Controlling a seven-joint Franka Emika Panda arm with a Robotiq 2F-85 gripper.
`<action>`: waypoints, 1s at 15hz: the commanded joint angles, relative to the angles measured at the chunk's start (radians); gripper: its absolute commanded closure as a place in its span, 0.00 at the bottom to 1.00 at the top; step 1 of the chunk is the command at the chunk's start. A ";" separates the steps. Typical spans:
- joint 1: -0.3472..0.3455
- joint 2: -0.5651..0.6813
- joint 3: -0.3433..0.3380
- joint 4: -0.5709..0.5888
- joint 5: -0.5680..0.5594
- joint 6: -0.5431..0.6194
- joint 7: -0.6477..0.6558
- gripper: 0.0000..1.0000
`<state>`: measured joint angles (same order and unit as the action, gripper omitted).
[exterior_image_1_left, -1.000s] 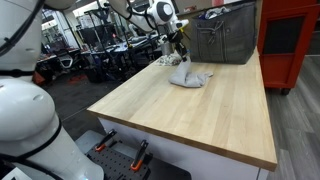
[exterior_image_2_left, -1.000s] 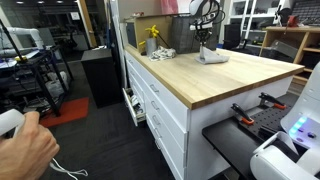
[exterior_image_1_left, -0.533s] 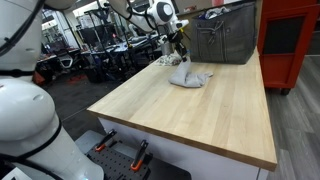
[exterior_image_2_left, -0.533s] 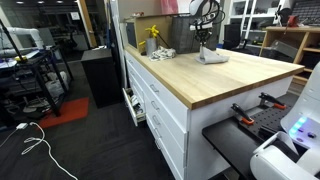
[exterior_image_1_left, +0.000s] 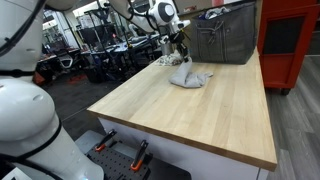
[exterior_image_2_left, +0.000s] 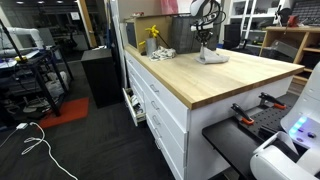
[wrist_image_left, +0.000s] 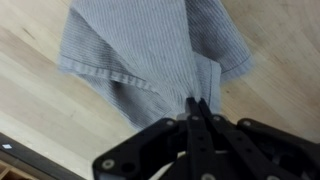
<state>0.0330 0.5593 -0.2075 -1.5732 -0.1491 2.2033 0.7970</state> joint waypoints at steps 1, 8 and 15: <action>-0.009 0.035 -0.013 0.049 -0.003 0.032 0.042 0.99; 0.010 0.075 0.010 0.125 0.009 0.038 0.028 0.99; 0.019 0.093 -0.001 0.120 -0.009 0.050 0.038 0.59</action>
<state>0.0499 0.6366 -0.1919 -1.4738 -0.1471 2.2413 0.8132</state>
